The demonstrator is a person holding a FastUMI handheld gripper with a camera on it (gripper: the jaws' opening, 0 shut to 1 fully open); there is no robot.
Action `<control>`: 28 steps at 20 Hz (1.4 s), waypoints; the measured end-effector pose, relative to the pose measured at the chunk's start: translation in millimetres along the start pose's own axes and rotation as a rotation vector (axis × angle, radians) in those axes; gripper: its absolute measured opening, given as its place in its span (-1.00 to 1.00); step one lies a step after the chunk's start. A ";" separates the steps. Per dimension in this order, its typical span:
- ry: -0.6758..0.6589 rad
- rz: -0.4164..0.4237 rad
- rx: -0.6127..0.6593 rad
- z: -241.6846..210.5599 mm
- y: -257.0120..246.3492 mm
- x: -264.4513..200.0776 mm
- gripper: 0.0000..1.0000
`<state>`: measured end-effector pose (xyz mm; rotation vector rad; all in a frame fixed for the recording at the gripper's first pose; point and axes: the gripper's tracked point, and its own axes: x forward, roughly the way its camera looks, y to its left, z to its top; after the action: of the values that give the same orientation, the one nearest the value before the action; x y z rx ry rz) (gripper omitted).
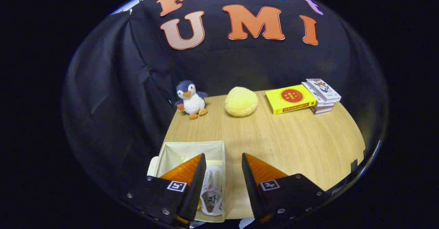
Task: Open the storage box then place both shoes into the box .Put the left shoe in first, then the right shoe, with the right side of both shoes facing outward in a uniform manner.
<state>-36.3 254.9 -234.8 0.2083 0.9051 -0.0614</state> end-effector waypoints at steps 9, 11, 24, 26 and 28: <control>-0.357 -0.030 -0.084 105.3 -118.8 -43.3 0.73; -0.438 -0.039 -0.107 129.8 -138.7 -57.7 0.77; -0.743 -0.026 -0.126 213.1 -217.4 -125.0 0.83; -0.761 -0.010 -0.114 219.0 -220.0 -129.2 0.83; -0.781 0.001 -0.109 225.7 -222.3 -134.0 0.83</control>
<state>24.5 -13.5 -28.5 0.0687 0.1291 -0.0837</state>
